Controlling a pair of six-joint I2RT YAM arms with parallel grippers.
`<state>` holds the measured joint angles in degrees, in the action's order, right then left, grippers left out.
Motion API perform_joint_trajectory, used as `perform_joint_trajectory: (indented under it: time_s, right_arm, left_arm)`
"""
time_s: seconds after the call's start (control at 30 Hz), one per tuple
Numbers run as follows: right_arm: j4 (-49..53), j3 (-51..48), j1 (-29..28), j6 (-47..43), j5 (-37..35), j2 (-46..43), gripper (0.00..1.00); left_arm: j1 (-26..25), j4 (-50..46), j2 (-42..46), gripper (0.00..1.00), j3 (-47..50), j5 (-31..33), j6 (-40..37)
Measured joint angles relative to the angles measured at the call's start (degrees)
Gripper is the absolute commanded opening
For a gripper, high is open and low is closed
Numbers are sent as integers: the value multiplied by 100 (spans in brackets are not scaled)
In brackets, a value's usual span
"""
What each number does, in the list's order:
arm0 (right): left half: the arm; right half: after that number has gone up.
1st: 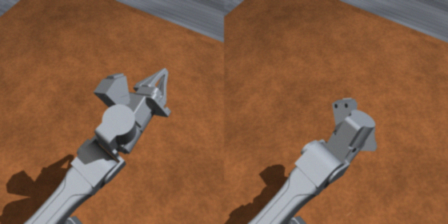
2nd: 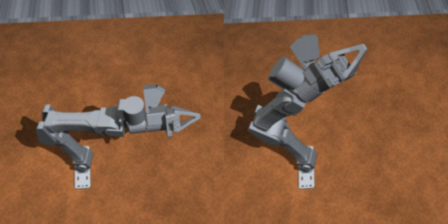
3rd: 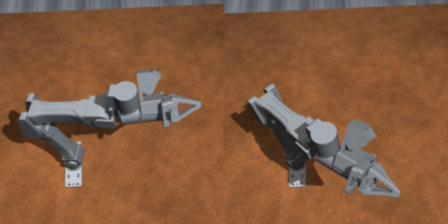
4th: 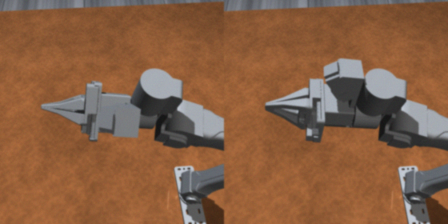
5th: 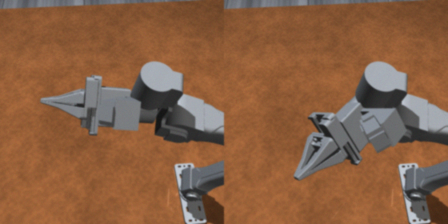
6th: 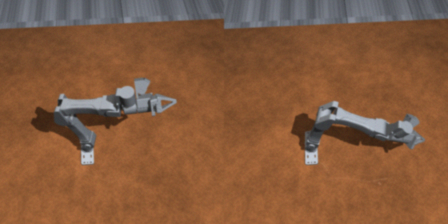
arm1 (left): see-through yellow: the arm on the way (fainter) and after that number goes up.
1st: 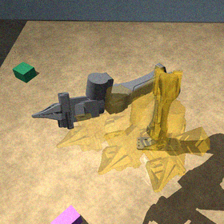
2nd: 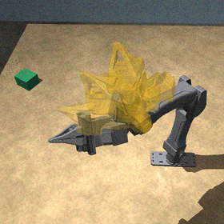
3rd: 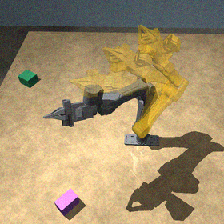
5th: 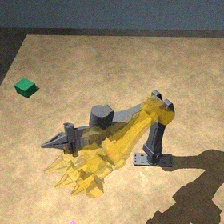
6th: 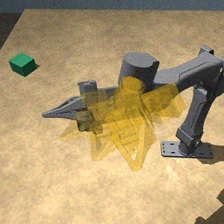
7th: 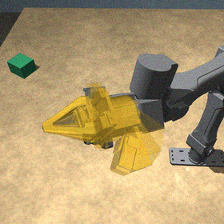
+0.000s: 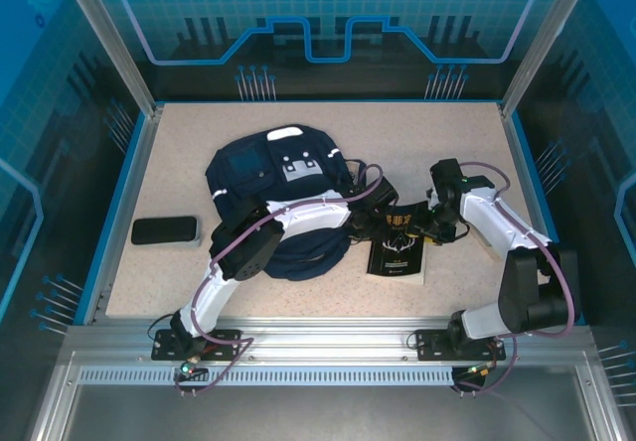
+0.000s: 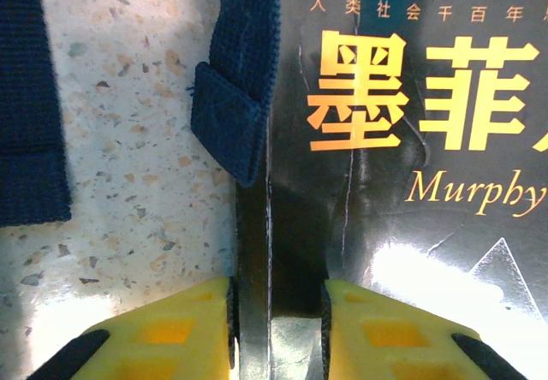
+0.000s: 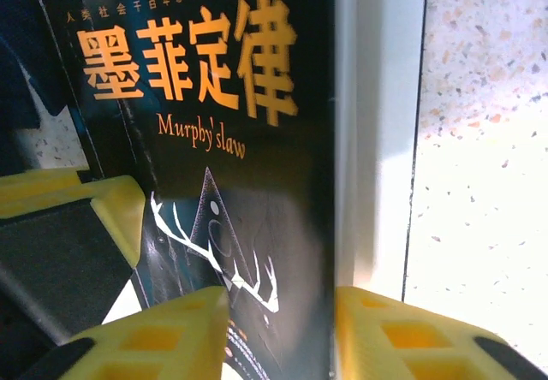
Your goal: Pack the student bag
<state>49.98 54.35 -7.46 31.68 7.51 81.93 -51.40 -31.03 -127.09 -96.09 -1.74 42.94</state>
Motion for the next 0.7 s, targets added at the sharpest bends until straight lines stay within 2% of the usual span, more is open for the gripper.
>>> perform_joint_trajectory:
  time_s: [0.23, 0.33, 0.5, 0.7]
  right_arm:
    - [22, 0, -2, -20, -177, 15, 5]
    - [59, 0, -4, -2, -293, -13, 0]
    - [59, 0, -2, -13, -415, -483, 0]
    - [31, 0, 35, -90, -424, -1471, 0]
  left_arm:
    - [0, 2, 17, 33, 0, -2, -111]
    - [0, 2, 63, 39, 4, -2, -234]
    - [28, 13, 564, 48, 114, -7, -433]
    - [271, 232, 1976, 61, 490, 2, -553]
